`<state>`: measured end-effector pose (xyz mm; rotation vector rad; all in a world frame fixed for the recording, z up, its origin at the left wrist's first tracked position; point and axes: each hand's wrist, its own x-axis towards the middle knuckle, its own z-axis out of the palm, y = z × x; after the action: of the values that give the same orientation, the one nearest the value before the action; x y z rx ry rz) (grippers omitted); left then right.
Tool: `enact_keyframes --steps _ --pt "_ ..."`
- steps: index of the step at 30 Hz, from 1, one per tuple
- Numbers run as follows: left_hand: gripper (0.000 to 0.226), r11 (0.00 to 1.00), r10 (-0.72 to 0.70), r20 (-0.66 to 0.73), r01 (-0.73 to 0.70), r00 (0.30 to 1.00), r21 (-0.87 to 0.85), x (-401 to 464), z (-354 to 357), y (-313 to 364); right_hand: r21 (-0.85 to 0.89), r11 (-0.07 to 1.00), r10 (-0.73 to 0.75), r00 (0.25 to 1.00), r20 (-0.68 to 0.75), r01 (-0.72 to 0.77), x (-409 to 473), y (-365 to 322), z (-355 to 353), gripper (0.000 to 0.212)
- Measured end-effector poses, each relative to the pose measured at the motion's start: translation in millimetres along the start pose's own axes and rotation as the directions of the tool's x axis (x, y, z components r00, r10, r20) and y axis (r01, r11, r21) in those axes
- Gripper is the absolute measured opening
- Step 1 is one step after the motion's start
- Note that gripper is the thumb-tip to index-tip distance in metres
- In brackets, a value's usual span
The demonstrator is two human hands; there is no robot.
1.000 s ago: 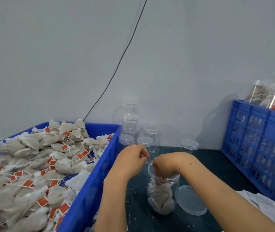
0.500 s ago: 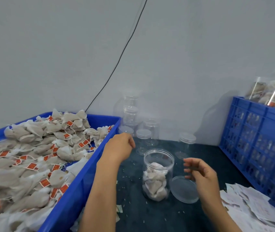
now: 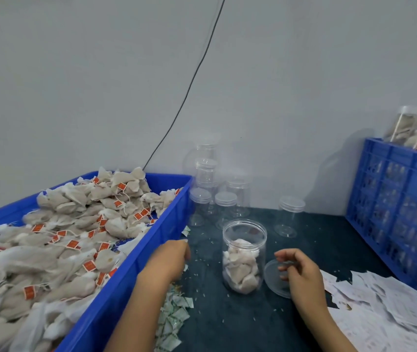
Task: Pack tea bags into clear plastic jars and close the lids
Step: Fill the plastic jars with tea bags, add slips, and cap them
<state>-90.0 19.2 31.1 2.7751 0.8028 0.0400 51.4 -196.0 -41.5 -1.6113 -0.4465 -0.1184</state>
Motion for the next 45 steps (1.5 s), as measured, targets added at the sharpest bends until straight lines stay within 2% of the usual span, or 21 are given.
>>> enact_keyframes --steps 2,5,6,9,13,16,18,21,23,25,30,38,40,42,45 --pt "0.041 1.000 0.020 0.001 -0.020 1.000 -0.017 -12 10 -8 -0.043 0.998 -0.040 0.999 0.016 0.041 -3 0 -2 0.049" --pt "0.009 0.996 0.088 0.027 -0.087 0.996 -0.032 -24 17 -12 -0.089 0.991 -0.101 0.995 0.022 0.102 -6 0 -3 0.049" --pt "0.008 0.993 0.112 0.071 -0.109 0.991 -0.043 -27 17 -12 -0.097 0.989 -0.113 0.993 0.017 0.114 -6 0 -3 0.049" --pt "0.022 0.990 0.134 0.192 -0.126 0.972 -0.057 -33 15 -9 -0.116 0.984 -0.141 0.990 -0.014 0.138 -6 1 -5 0.049" --pt "0.023 0.990 0.139 0.166 -0.141 0.976 -0.004 -34 16 -6 -0.161 0.972 -0.179 0.983 -0.043 0.170 -5 1 -8 0.048" --pt "0.018 0.991 0.132 0.085 -0.133 0.988 -0.004 -33 13 -4 -0.201 0.966 -0.189 0.977 -0.102 0.165 -4 4 -10 0.046" --pt "0.019 0.991 0.121 -0.080 -0.125 0.989 -0.052 -34 6 -1 -0.218 0.964 -0.189 0.970 -0.151 0.153 -4 6 -11 0.044" --pt "0.020 0.958 0.132 -0.401 -0.220 0.907 -0.183 -33 -13 17 -0.222 0.964 -0.194 0.959 -0.207 0.147 -3 6 -12 0.044" --pt "0.018 0.904 0.149 -0.526 -0.331 0.837 -0.270 -31 -27 38 -0.209 0.966 -0.195 0.956 -0.218 0.149 -3 5 -12 0.046" --pt "0.018 0.877 0.174 -0.559 -0.386 0.811 -0.287 -25 -37 62 -0.194 0.970 -0.186 0.958 -0.218 0.144 -3 5 -12 0.046" --pt "0.012 0.941 0.217 -0.460 -0.310 0.861 -0.138 -2 -39 106 -0.162 0.977 -0.177 0.957 -0.229 0.142 -4 3 -13 0.045" --pt "0.020 0.967 0.225 -0.396 -0.254 0.890 -0.021 11 -12 113 -0.135 0.985 -0.135 0.960 -0.244 0.104 -5 -1 -13 0.046" --pt "0.015 0.952 0.240 -0.451 -0.300 0.860 -0.065 11 -12 107 -0.133 0.986 -0.128 0.962 -0.242 0.098 -6 -3 -14 0.047" --pt "0.013 0.906 0.241 -0.557 -0.390 0.795 -0.165 11 -11 100 -0.132 0.987 -0.123 0.963 -0.240 0.093 -6 -5 -14 0.047" --pt "0.030 0.780 0.237 -0.675 -0.551 0.699 -0.297 11 0 89 -0.139 0.987 -0.112 0.959 -0.260 0.077 -4 -11 -17 0.045"
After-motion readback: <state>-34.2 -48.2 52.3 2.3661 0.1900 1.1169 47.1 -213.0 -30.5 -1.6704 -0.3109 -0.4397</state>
